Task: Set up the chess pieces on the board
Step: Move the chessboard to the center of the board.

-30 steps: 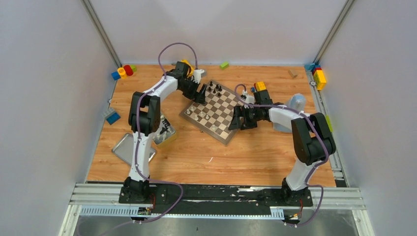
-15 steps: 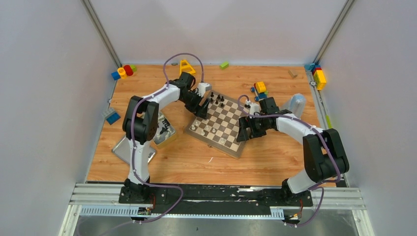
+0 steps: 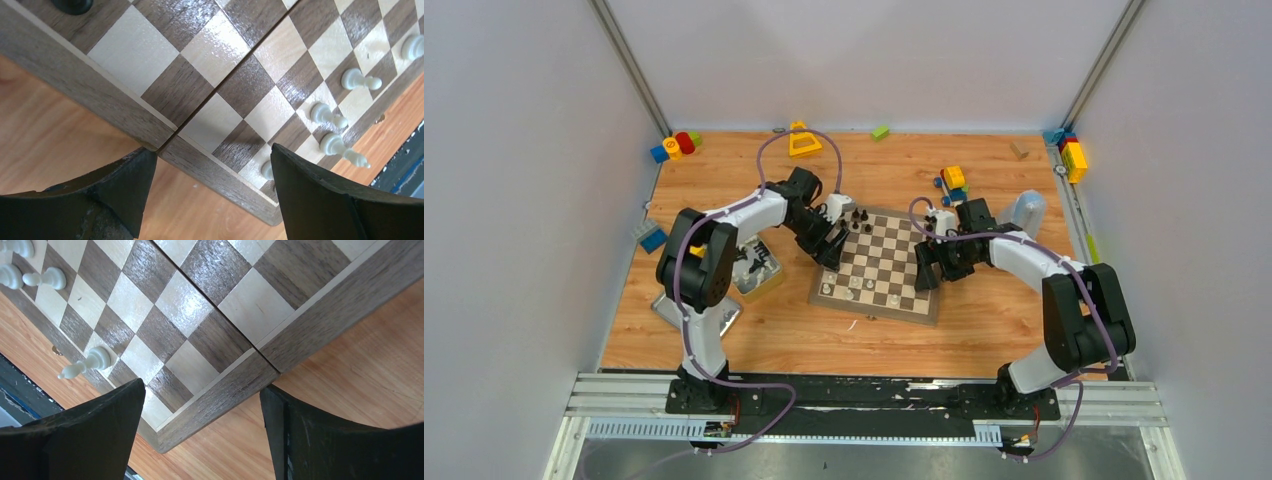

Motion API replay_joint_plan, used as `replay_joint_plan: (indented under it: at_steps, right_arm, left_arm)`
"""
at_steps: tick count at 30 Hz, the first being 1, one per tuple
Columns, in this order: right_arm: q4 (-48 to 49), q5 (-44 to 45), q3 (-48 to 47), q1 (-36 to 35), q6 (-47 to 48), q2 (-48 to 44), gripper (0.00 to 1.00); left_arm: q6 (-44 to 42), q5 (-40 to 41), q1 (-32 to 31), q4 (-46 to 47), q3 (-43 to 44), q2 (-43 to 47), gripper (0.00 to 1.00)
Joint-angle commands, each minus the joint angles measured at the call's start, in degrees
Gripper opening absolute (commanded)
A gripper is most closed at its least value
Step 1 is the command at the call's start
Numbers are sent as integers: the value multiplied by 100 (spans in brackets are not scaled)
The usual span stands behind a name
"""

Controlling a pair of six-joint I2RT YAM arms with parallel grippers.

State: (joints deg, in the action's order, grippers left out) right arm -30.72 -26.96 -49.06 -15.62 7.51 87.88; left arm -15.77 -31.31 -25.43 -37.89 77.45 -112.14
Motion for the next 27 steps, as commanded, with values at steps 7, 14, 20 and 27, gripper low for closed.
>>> replay_joint_plan:
  at_steps: [7, 14, 20, 27]
  right_arm:
    - [-57, -292, -51, 16, 552, 117, 86]
    - [-246, -545, -86, 29, 601, 178, 85]
    - [-435, -791, -51, 12, 605, 94, 84]
    - [-507, -620, -54, -24, 603, -106, 83]
  left_arm:
    - [-201, -319, -265, -765, -814, 498, 91]
    - [-368, -340, -277, -911, -1092, 736, 91]
    - [-404, -207, -278, -887, -1216, 900, 91]
    - [-400, -180, -279, -883, -1244, 955, 91]
